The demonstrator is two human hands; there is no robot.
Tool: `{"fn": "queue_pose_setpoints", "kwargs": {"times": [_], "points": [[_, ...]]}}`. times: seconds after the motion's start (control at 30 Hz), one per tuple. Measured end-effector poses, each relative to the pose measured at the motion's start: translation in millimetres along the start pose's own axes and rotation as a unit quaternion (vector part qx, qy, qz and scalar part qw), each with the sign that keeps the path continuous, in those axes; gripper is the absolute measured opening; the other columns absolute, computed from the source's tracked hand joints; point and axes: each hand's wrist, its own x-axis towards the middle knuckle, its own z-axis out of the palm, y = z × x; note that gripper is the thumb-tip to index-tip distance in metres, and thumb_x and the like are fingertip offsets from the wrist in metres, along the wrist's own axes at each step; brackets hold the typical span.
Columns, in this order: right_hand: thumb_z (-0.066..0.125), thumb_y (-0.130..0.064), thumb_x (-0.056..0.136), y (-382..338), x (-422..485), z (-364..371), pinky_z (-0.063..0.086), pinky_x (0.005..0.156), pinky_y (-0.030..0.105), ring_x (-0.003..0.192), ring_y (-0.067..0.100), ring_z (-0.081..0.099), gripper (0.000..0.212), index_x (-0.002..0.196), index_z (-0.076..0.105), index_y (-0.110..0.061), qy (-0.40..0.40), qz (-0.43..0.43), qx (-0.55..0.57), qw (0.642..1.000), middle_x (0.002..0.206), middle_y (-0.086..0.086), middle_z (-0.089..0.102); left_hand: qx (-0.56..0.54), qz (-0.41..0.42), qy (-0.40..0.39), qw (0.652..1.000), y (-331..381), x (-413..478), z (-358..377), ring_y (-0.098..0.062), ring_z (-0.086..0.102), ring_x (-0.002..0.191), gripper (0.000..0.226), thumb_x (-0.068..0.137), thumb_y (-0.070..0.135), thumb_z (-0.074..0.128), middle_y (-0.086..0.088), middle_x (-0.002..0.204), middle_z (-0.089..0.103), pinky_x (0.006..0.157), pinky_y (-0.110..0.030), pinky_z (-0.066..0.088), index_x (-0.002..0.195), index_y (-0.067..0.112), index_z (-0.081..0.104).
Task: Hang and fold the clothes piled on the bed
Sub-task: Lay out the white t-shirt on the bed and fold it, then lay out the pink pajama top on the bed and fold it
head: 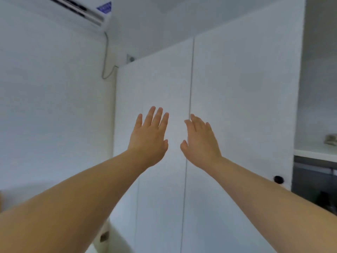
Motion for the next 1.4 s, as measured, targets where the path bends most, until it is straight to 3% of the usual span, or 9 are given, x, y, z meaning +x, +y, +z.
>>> {"fn": "queue_pose_setpoints", "kwargs": {"times": [0.3,0.47,0.7,0.83,1.03,1.27,1.4], "points": [[0.046,-0.027,0.094,-218.2,17.5,107.4,0.007,0.12,0.042,0.147,0.023,0.006,0.063,0.149,0.02,-0.01,-0.066,-0.168,0.183,0.966,0.159,0.011,0.008,0.122,-0.184,-0.146,0.964,-168.8,-130.7,62.2,-0.028,-0.019,0.145,0.07,0.1,0.046,0.022,-0.008,0.158,-0.018,0.118,-0.049,-0.002,0.15,0.015,-0.017],[0.045,-0.03,0.095,-338.7,2.7,169.3,0.007,0.119,0.043,0.147,0.024,0.006,0.063,0.149,0.018,-0.011,-0.115,-0.264,0.251,0.924,0.159,0.011,0.009,0.169,-0.292,-0.224,0.914,-232.7,-207.1,102.0,-0.029,-0.019,0.145,0.069,0.101,0.046,0.022,-0.009,0.158,-0.019,0.117,-0.049,-0.002,0.149,0.017,-0.018],[0.048,-0.025,0.092,-471.8,-47.1,249.0,0.011,0.117,0.044,0.147,0.027,0.007,0.066,0.148,0.018,-0.007,-0.175,-0.423,0.293,0.839,0.159,0.015,0.008,0.163,-0.436,-0.316,0.826,-284.6,-310.5,157.8,-0.026,-0.018,0.145,0.071,0.101,0.043,0.028,-0.007,0.158,-0.018,0.117,-0.049,-0.003,0.15,0.017,-0.017],[0.047,-0.027,0.093,-523.1,-95.9,287.0,0.017,0.117,0.045,0.146,0.027,0.008,0.064,0.147,0.02,-0.008,-0.205,-0.492,0.298,0.792,0.158,0.015,0.007,0.153,-0.507,-0.353,0.772,-288.0,-378.8,185.8,-0.026,-0.017,0.146,0.071,0.101,0.041,0.031,-0.007,0.159,-0.017,0.117,-0.049,-0.002,0.151,0.017,-0.014],[0.044,-0.034,0.094,-570.6,-195.6,326.6,0.014,0.118,0.044,0.147,0.025,0.007,0.064,0.148,0.017,-0.011,-0.242,-0.581,0.282,0.724,0.159,0.011,0.007,0.133,-0.591,-0.383,0.698,-258.2,-481.1,210.5,-0.026,-0.013,0.146,0.069,0.099,0.035,0.033,-0.006,0.16,-0.011,0.118,-0.048,0.0,0.152,0.016,-0.007],[0.047,-0.031,0.093,-603.4,-301.0,341.8,0.01,0.116,0.043,0.146,0.026,0.007,0.065,0.148,0.018,-0.009,-0.296,-0.62,0.301,0.661,0.159,0.012,0.007,0.126,-0.663,-0.408,0.615,-216.6,-581.6,215.6,-0.026,-0.014,0.146,0.073,0.099,0.038,0.037,-0.006,0.159,-0.014,0.117,-0.049,-0.001,0.151,0.017,-0.01],[0.052,-0.03,0.089,-617.0,-360.8,353.3,0.015,0.117,0.044,0.145,0.027,0.013,0.067,0.145,0.024,-0.009,-0.318,-0.631,0.294,0.644,0.157,0.013,0.013,0.105,-0.716,-0.396,0.565,-184.8,-637.9,222.8,-0.027,-0.013,0.146,0.07,0.1,0.033,0.036,-0.007,0.16,-0.012,0.118,-0.049,-0.001,0.152,0.017,-0.007]]}}
